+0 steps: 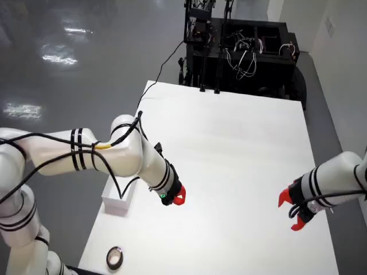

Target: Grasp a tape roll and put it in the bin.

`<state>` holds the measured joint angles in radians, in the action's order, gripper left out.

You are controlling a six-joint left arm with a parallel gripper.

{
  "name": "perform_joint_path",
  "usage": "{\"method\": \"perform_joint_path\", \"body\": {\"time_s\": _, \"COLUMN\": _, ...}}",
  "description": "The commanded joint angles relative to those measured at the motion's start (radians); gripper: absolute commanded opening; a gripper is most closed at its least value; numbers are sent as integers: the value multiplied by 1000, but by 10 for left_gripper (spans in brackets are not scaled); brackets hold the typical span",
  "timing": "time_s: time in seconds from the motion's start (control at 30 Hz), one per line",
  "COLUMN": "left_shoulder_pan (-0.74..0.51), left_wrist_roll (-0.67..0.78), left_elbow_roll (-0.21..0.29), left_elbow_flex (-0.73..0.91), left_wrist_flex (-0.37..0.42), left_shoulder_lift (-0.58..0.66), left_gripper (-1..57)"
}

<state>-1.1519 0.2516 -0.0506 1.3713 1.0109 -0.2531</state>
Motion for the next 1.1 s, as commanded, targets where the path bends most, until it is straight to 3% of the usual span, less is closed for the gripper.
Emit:
{"method": "perform_joint_path", "body": {"time_s": 0.03, "left_shoulder_pan": 37, "left_wrist_roll": 333, "left_elbow_roll": -2, "left_elbow_flex": 0, "left_wrist_flex": 72, "left_shoulder_lift": 2, "left_gripper": -4}}
{"method": "perform_joint_path", "body": {"time_s": 0.43, "left_shoulder_pan": 9, "left_wrist_roll": 296, "left_elbow_roll": -11, "left_elbow_flex": 0, "left_wrist_flex": 63, "left_shoulder_lift": 0, "left_gripper": -4}}
{"method": "perform_joint_path", "body": {"time_s": 0.6, "left_shoulder_pan": 11, "left_wrist_roll": 360, "left_elbow_roll": -40, "left_elbow_flex": 0, "left_wrist_flex": 72, "left_shoulder_lift": 2, "left_gripper": -4}}
{"method": "perform_joint_path", "body": {"time_s": 0.73, "left_shoulder_pan": 49, "left_wrist_roll": 503, "left_elbow_roll": -46, "left_elbow_flex": 29, "left_wrist_flex": 75, "left_shoulder_lift": 25, "left_gripper": -4}}
{"method": "perform_joint_path", "body": {"time_s": 0.83, "left_shoulder_pan": 60, "left_wrist_roll": 670, "left_elbow_roll": -103, "left_elbow_flex": 61, "left_wrist_flex": 77, "left_shoulder_lift": 48, "left_gripper": -4}}
{"method": "perform_joint_path", "body": {"time_s": 1.0, "left_shoulder_pan": 101, "left_wrist_roll": 982, "left_elbow_roll": -121, "left_elbow_flex": 78, "left_wrist_flex": 213, "left_shoulder_lift": 20, "left_gripper": -4}}
{"method": "perform_joint_path", "body": {"time_s": 1.1, "left_shoulder_pan": 112, "left_wrist_roll": 1114, "left_elbow_roll": -121, "left_elbow_flex": 89, "left_wrist_flex": 227, "left_shoulder_lift": 17, "left_gripper": 21}}
